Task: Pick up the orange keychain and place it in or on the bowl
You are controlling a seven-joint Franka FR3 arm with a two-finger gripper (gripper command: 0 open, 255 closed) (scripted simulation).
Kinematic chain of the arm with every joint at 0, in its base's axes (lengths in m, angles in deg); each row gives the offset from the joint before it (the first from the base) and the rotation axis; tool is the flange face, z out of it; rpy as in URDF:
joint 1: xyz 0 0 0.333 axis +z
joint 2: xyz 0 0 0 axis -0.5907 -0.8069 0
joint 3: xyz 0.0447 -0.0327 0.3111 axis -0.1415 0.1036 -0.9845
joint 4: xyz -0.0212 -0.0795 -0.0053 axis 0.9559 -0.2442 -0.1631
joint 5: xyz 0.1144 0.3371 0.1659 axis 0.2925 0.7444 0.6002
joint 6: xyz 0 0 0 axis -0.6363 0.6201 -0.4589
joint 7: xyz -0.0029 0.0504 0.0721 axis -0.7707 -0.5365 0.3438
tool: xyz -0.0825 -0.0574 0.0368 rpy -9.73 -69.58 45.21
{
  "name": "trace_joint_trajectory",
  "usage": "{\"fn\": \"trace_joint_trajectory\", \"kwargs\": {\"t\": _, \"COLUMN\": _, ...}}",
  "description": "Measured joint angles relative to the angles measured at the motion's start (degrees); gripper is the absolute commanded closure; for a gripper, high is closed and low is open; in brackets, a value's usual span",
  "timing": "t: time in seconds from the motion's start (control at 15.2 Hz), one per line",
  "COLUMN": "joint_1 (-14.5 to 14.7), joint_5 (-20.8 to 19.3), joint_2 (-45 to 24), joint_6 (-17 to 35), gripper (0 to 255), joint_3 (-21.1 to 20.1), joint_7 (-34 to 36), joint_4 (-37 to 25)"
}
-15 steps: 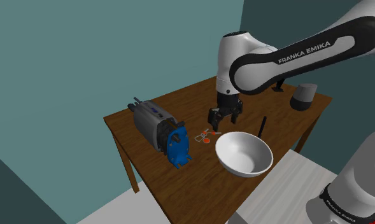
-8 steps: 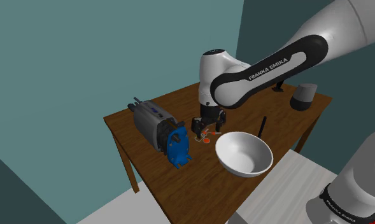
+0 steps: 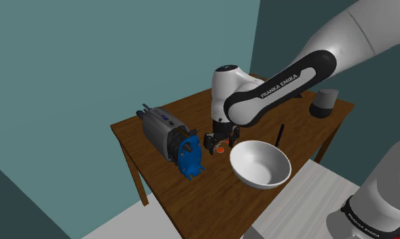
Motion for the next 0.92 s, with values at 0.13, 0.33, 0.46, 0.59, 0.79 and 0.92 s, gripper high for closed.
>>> {"fn": "trace_joint_trajectory", "kwargs": {"t": 0.13, "joint_1": 0.0, "joint_5": -0.07, "joint_2": -0.13, "joint_6": 0.24, "gripper": 0, "joint_3": 0.0, "joint_7": 0.04, "joint_4": 0.11}}
{"fn": "trace_joint_trajectory", "kwargs": {"t": 0.33, "joint_1": 0.0, "joint_5": -0.09, "joint_2": -0.16, "joint_6": 0.32, "gripper": 0, "joint_3": 0.0, "joint_7": 0.06, "joint_4": 0.15}}
{"fn": "trace_joint_trajectory", "kwargs": {"t": 0.46, "joint_1": 0.04, "joint_5": -0.06, "joint_2": -0.03, "joint_6": 0.34, "gripper": 255, "joint_3": -0.05, "joint_7": 0.05, "joint_4": 0.03}}
{"fn": "trace_joint_trajectory", "kwargs": {"t": 0.59, "joint_1": 0.05, "joint_5": -0.04, "joint_2": 0.19, "joint_6": 0.29, "gripper": 255, "joint_3": -0.07, "joint_7": 0.01, "joint_4": -0.09}}
{"fn": "trace_joint_trajectory", "kwargs": {"t": 0.79, "joint_1": 0.02, "joint_5": 0.0, "joint_2": 0.37, "joint_6": 0.44, "gripper": 255, "joint_3": -0.04, "joint_7": -0.05, "joint_4": 0.04}}
{"fn": "trace_joint_trajectory", "kwargs": {"t": 0.92, "joint_1": 0.02, "joint_5": -0.04, "joint_2": 0.36, "joint_6": 0.46, "gripper": 255, "joint_3": -0.04, "joint_7": -0.07, "joint_4": 0.02}}
